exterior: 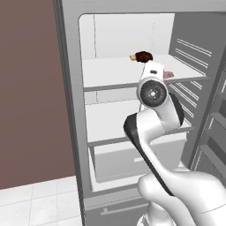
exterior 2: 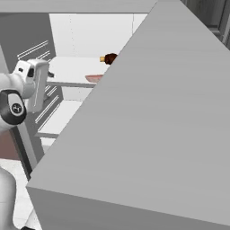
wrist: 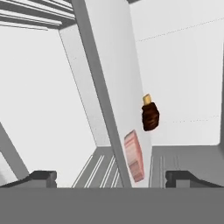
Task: Place the steak on the counter behind the older steak on the same shelf of the fridge to maintain FIFO order. Close the fridge door when finished.
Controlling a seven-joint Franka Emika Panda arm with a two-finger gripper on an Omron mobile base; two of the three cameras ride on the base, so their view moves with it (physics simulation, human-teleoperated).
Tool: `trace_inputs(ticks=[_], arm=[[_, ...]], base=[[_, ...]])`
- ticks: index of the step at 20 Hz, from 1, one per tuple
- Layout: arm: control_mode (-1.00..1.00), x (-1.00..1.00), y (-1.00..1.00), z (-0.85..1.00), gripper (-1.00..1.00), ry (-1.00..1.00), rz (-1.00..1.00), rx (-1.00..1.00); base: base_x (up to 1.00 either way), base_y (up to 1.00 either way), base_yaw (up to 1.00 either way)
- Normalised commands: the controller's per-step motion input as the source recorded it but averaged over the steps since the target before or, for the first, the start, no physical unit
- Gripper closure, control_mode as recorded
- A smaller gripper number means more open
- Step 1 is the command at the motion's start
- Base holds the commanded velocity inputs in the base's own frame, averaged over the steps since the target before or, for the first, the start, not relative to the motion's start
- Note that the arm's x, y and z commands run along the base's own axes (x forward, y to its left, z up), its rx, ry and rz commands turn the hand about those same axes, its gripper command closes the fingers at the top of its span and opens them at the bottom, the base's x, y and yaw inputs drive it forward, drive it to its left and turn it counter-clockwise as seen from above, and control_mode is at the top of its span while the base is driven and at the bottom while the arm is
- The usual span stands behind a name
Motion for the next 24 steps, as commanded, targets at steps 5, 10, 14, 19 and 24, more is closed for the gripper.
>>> trace_inputs(ticks=[5, 10, 14, 19, 24], arm=[[1.00, -0.28, 0.20, -0.22, -1.00, -0.04, -0.13, -0.03], [1.00, 0.00, 0.00, 0.00, -1.00, 0.00, 0.00, 0.00], [1.00, 0.00, 0.00, 0.00, -1.00, 0.00, 0.00, 0.00], [1.00, 0.00, 0.00, 0.00, -1.00, 0.00, 0.00, 0.00], [1.00, 0.00, 0.00, 0.00, -1.00, 0.00, 0.00, 0.00]], base=[[-0.30, 0.26, -0.13], [-0.87, 0.71, -0.54], [-0.75, 0.46, -0.73], [-0.67, 0.17, -0.83], [-0.46, 0.00, -0.88]])
